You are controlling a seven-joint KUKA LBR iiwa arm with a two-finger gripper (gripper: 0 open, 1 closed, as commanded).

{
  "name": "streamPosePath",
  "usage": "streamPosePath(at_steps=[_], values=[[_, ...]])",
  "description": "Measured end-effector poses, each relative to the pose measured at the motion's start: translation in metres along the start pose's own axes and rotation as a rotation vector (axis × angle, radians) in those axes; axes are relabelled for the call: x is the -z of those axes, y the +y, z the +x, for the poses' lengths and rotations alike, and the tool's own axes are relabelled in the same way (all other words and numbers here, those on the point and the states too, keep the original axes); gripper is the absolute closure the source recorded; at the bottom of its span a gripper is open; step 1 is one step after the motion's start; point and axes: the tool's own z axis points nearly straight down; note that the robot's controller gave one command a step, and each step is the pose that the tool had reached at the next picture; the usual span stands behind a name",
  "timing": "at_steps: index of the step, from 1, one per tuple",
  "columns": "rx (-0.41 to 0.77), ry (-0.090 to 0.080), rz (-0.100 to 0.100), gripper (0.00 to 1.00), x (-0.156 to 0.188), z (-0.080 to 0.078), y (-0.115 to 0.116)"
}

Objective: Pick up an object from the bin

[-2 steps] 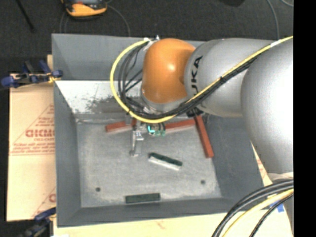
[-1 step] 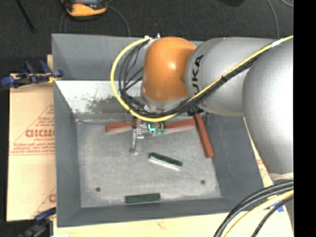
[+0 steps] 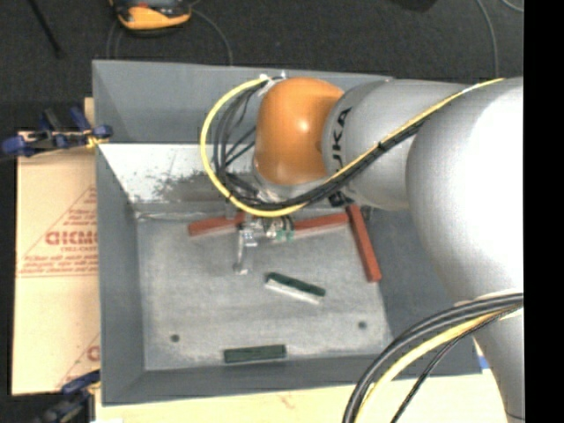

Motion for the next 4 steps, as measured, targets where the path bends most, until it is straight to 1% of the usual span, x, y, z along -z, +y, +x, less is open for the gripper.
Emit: streamPosePath(at_steps=[1,2,3,4], values=[[0.029,0.006,0.003,0.0,-0.036,-0.008,-0.007],[-0.052,0.005,0.0,0.0,-0.036,-0.019,0.013],[-0.045,0.012,0.002,0.0,-0.037,-0.021,0.027],[-0.045,0.009,0.0,0.0,-0.037,-0.02,0.022]])
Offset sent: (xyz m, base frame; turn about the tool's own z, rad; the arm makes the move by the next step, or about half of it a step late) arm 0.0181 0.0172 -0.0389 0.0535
